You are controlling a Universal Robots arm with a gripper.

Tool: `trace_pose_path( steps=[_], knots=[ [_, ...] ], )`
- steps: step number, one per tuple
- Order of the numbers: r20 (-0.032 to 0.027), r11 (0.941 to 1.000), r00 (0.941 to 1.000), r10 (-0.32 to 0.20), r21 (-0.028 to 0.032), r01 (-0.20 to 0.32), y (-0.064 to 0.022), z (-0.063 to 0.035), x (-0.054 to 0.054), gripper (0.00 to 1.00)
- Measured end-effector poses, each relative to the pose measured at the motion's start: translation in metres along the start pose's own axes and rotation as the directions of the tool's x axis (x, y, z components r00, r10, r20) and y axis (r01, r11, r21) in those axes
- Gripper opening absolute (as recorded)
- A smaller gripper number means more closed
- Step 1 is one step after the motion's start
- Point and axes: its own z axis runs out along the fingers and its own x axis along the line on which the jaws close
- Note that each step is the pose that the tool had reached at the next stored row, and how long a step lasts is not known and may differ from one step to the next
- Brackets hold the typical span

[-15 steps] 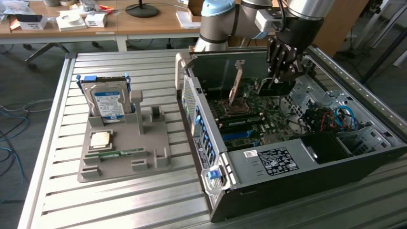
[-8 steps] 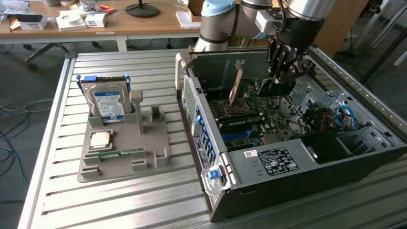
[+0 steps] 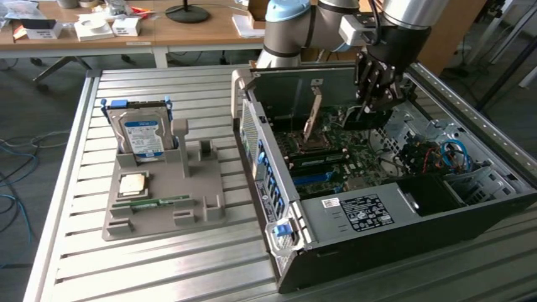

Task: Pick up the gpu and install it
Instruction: 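Insert the gpu into the slot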

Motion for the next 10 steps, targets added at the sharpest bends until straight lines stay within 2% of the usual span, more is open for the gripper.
trace_pose_path(
  steps=[4,10],
  knots=[
    [-0.0002,1.0,1.0,0.0,0.0,0.0,-0.0002,0.0003,0.0025,0.26],
    [0.0,1.0,1.0,0.0,0.0,0.0,-0.0001,0.0059,0.0027,0.26]
  ],
)
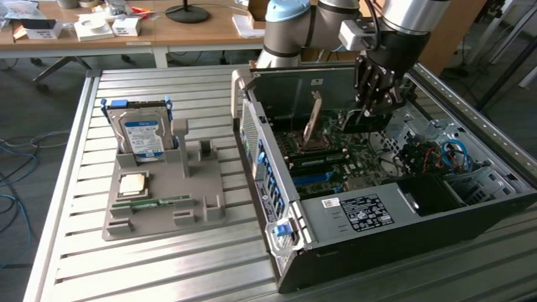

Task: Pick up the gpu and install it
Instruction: 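Insert the gpu into the slot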

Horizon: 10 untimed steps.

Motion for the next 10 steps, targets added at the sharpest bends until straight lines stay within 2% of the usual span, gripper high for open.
trace_pose_path(
  steps=[6,10],
  knots=[
    [-0.0002,1.0,1.0,0.0,0.0,0.0,0.0002,0.0023,0.0001,0.26],
    [0.0001,1.0,1.0,0.0,0.001,0.0,0.0042,0.0024,0.0004,0.26]
  ],
)
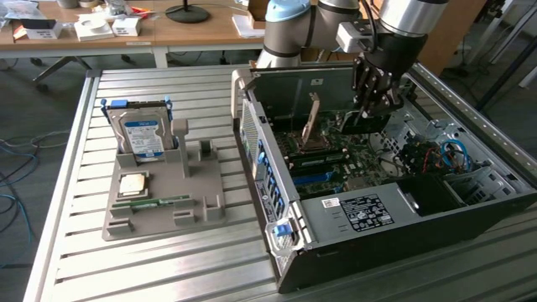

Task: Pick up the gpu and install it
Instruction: 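Insert the gpu into the slot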

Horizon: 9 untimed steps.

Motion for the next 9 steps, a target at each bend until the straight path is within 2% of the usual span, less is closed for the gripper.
trace_pose_path(
  steps=[4,9],
  knots=[
    [0.0002,1.0,1.0,0.0,0.0015,0.0,0.0049,0.0,0.0004,0.26],
    [0.0001,1.0,1.0,0.0,0.0016,0.0,0.0056,0.0,0.0005,0.26]
  ],
)
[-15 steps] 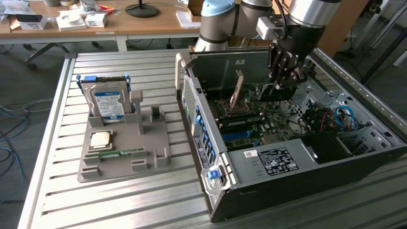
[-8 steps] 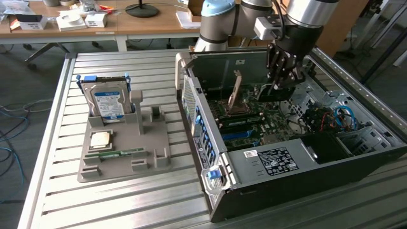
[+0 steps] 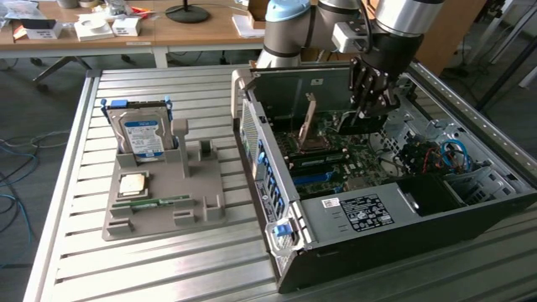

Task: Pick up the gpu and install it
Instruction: 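Insert the gpu into the slot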

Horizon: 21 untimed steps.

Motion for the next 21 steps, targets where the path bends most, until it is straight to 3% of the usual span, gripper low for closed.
trace_pose_path(
  steps=[14,21],
  knots=[
    [0.0002,1.0,1.0,0.0,0.0021,0.0,0.0028,0.021,0.001,0.26],
    [0.0004,1.0,1.0,0.0,0.0022,0.0,0.0029,0.0242,0.001,0.26]
  ],
)
